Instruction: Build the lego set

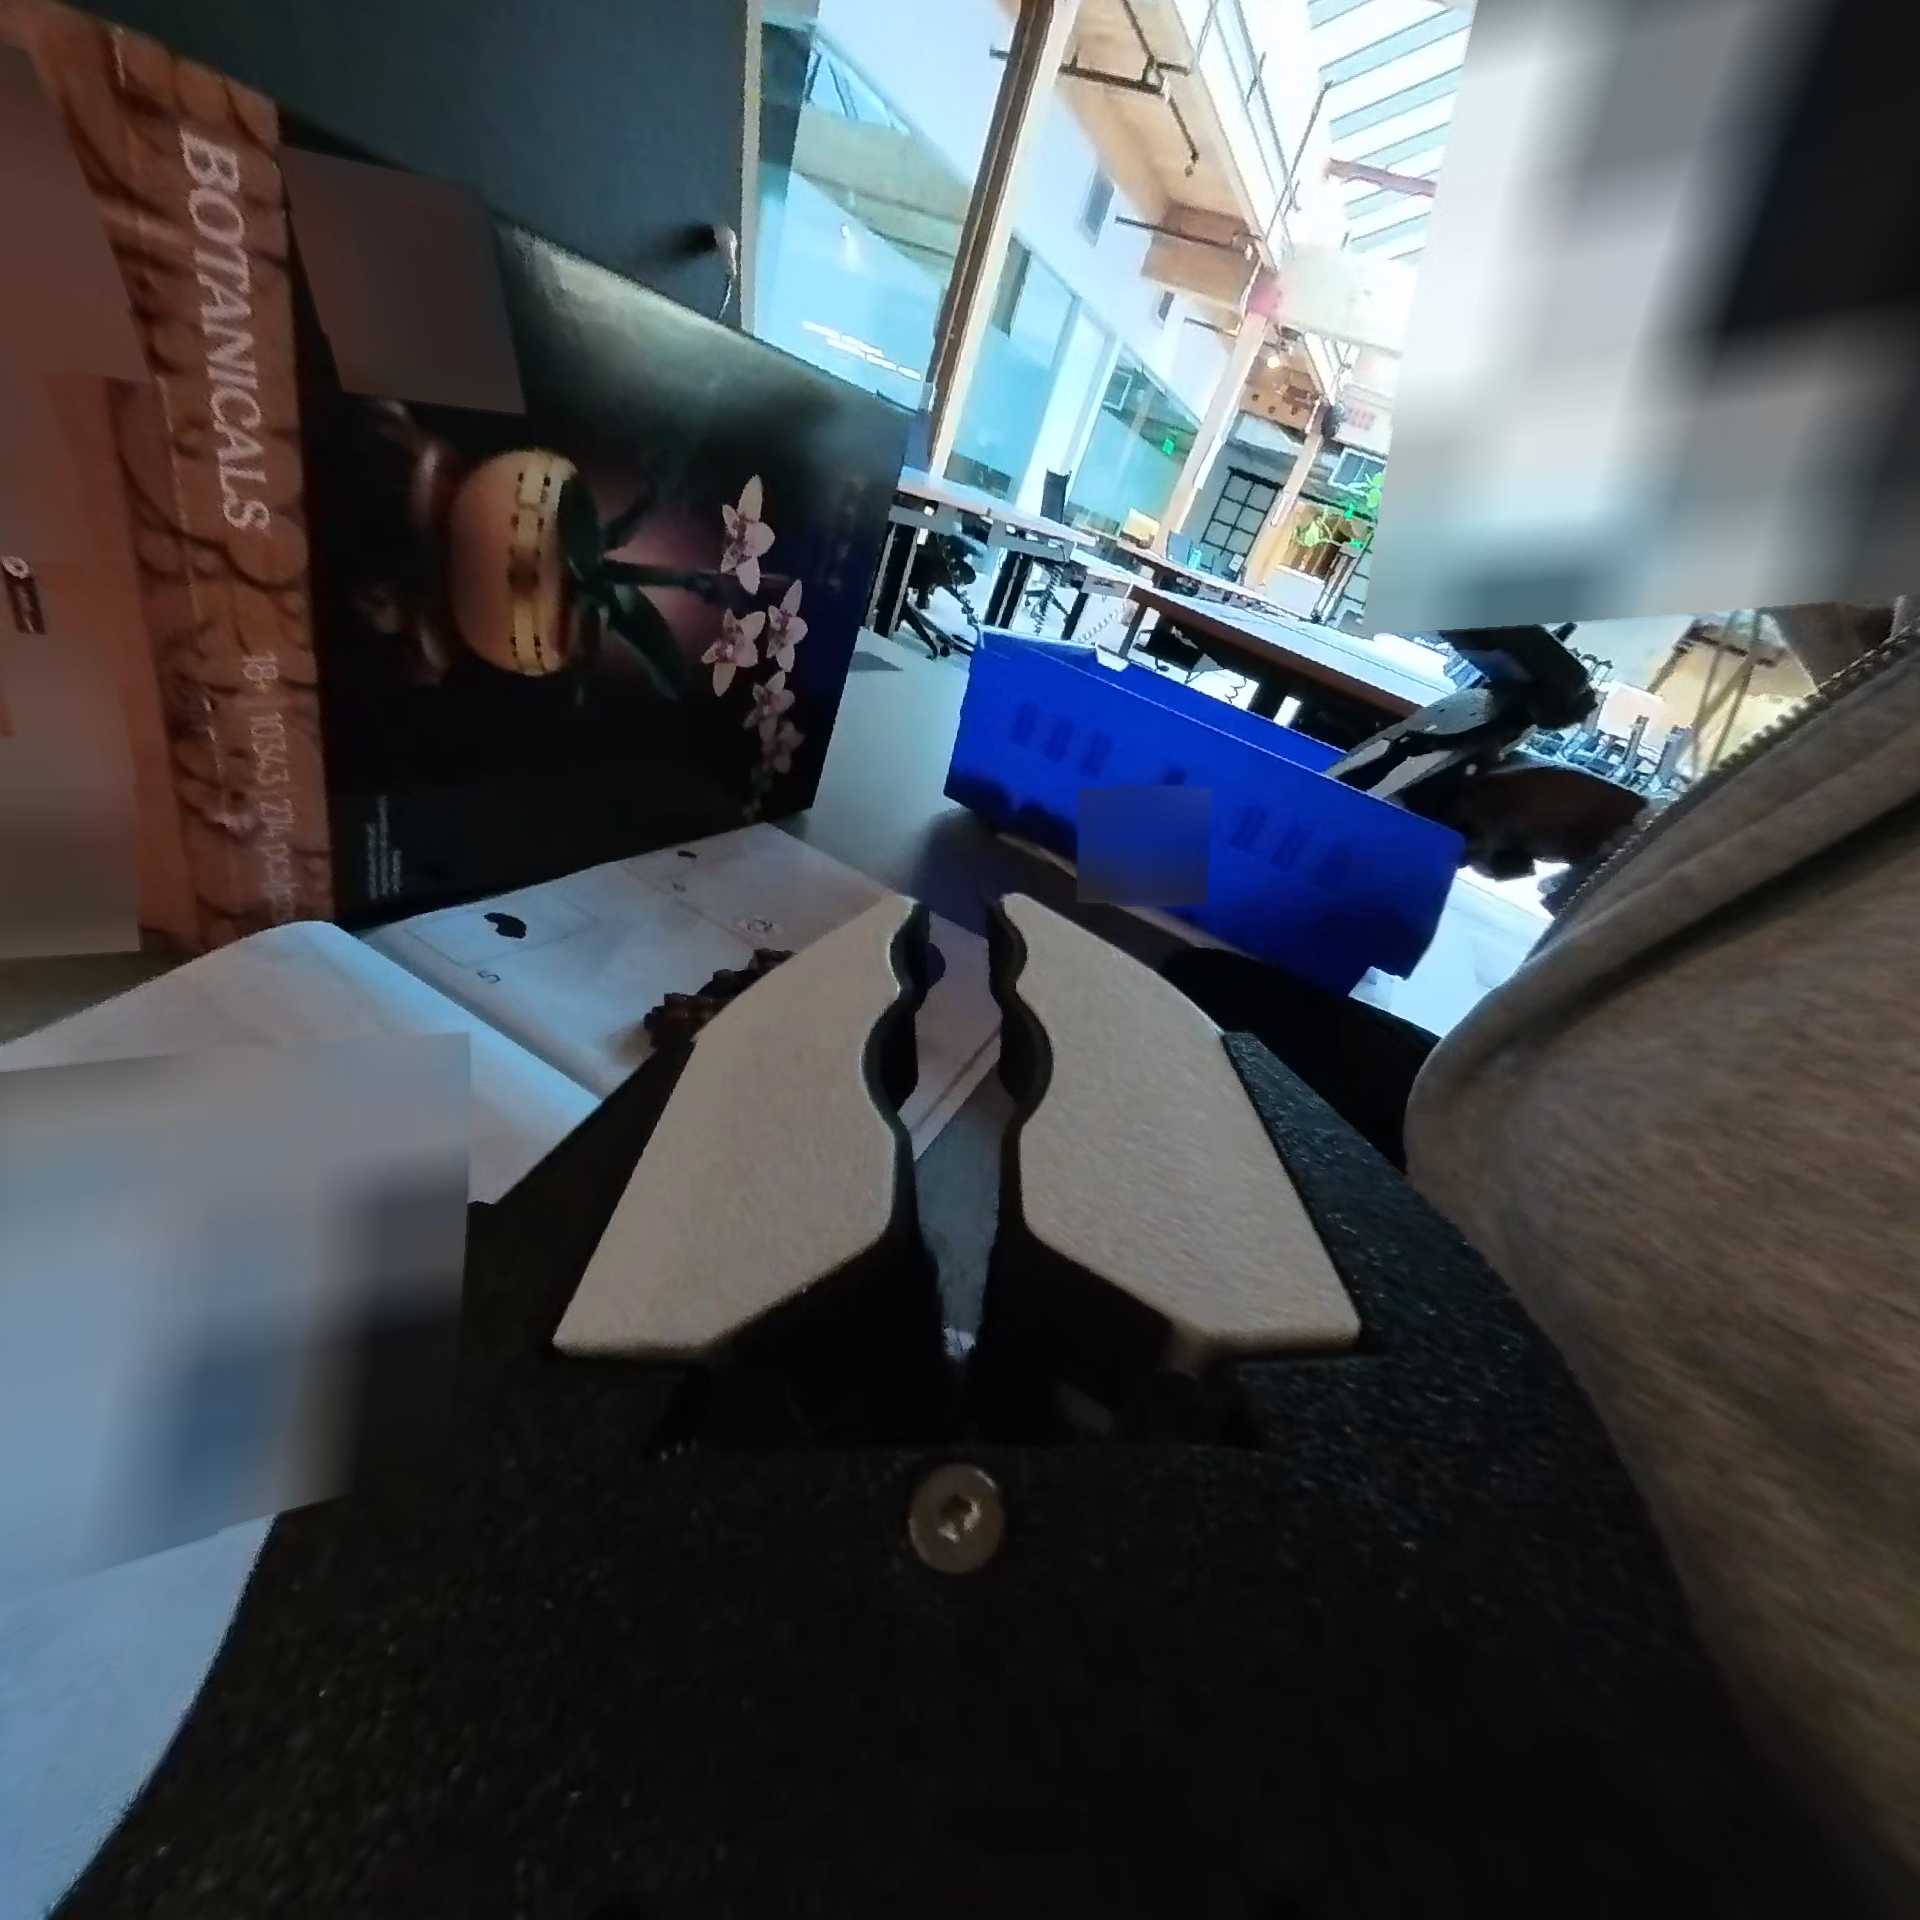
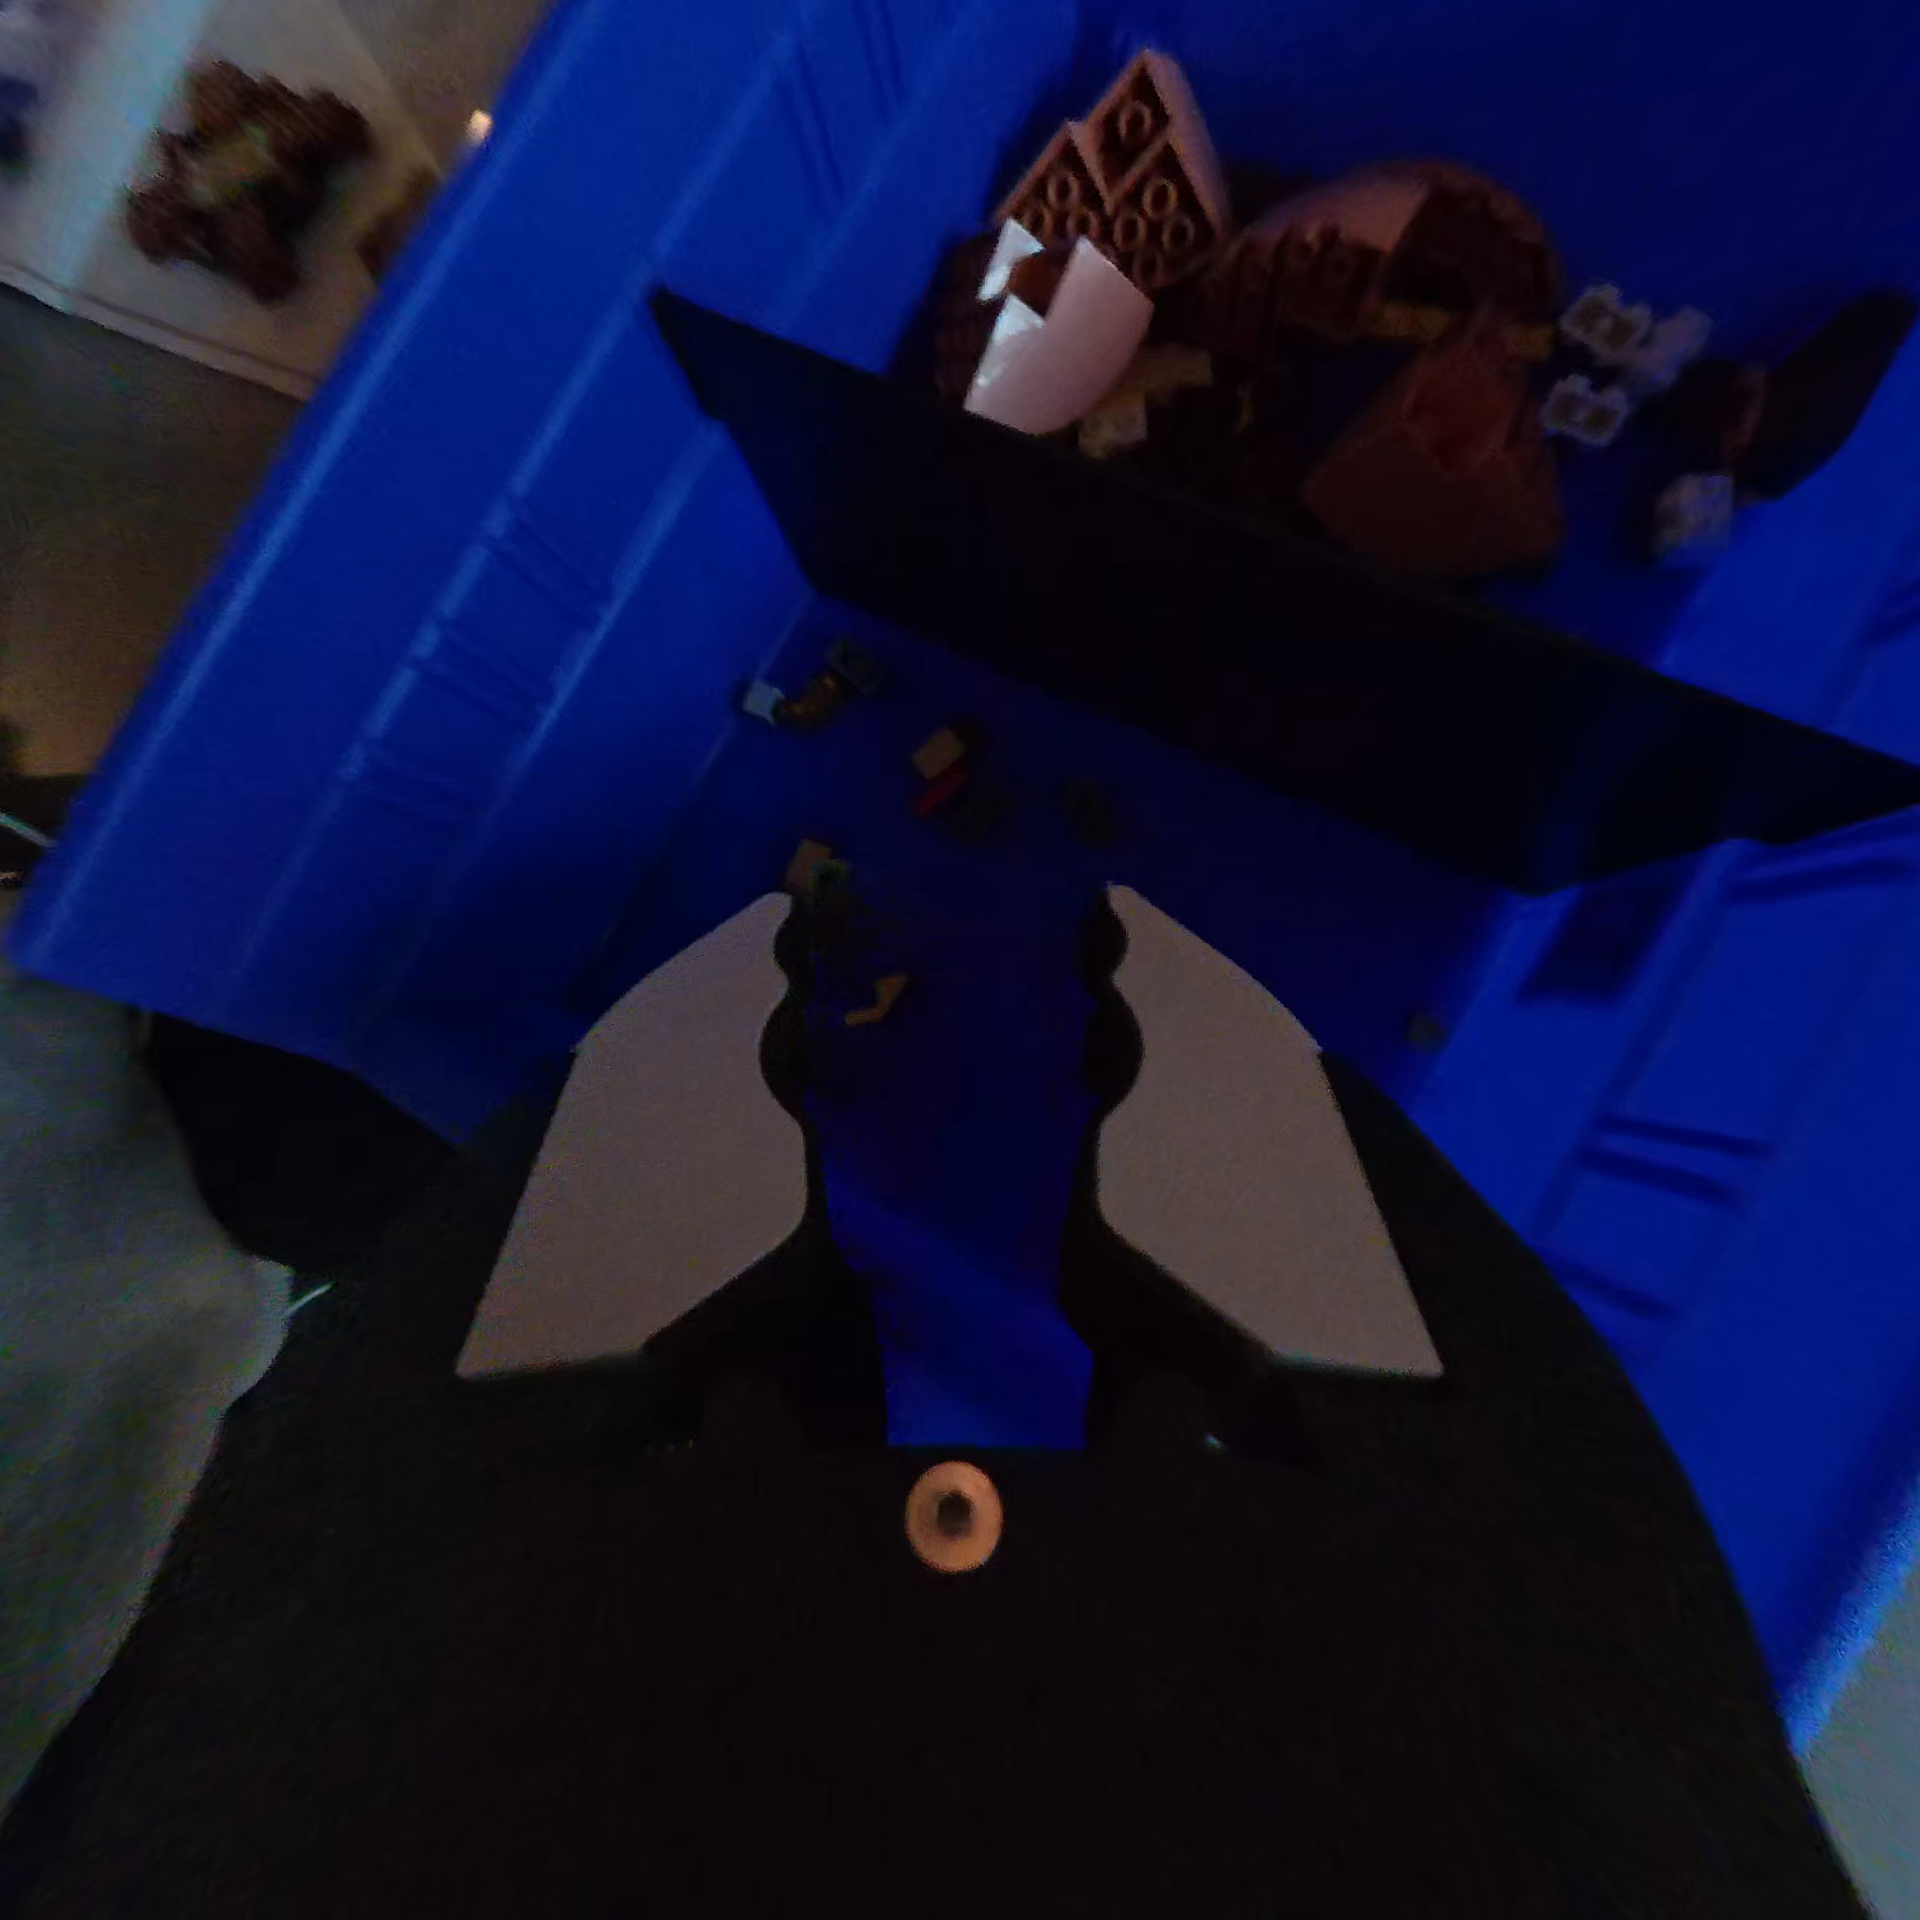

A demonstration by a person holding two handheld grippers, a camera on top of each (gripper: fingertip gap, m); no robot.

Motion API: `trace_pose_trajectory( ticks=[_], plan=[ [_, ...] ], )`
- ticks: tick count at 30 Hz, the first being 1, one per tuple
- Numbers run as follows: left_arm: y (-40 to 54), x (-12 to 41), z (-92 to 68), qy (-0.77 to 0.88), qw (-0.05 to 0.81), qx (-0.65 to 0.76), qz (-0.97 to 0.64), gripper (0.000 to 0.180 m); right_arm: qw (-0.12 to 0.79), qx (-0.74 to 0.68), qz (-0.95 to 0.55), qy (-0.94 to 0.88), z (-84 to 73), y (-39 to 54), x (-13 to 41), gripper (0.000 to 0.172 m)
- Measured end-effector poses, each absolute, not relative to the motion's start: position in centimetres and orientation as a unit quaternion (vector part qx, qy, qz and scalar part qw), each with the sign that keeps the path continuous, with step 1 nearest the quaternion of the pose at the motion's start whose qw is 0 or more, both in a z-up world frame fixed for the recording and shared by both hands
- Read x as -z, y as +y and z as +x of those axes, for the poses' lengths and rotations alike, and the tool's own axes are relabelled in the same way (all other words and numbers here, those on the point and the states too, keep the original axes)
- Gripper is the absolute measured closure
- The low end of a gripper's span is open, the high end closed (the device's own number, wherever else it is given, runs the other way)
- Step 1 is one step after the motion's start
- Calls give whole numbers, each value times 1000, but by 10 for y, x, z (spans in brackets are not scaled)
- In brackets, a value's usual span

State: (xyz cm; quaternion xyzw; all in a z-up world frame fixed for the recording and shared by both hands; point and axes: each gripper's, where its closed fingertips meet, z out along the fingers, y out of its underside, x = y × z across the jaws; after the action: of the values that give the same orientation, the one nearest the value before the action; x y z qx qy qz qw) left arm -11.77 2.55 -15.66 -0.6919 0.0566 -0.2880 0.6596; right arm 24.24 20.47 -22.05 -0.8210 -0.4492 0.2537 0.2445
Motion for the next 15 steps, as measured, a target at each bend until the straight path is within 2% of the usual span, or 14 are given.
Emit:
trace_pose_trajectory(
  ticks=[3,7,9,12,15],
  plan=[
    [26,157,-119,53,658,290,-693,170,249,-258,-814,-456,242,204,218,112],
    [27,157,-120,45,654,300,-693,170,258,-286,-797,-465,233,198,214,83],
    [27,159,-120,46,650,303,-696,169,277,-306,-787,-458,228,199,207,76],
    [28,160,-118,51,646,299,-701,169,299,-315,-781,-449,228,203,201,76],
    [28,159,-119,50,650,295,-699,169,303,-319,-777,-451,229,205,199,86]
  ],
)
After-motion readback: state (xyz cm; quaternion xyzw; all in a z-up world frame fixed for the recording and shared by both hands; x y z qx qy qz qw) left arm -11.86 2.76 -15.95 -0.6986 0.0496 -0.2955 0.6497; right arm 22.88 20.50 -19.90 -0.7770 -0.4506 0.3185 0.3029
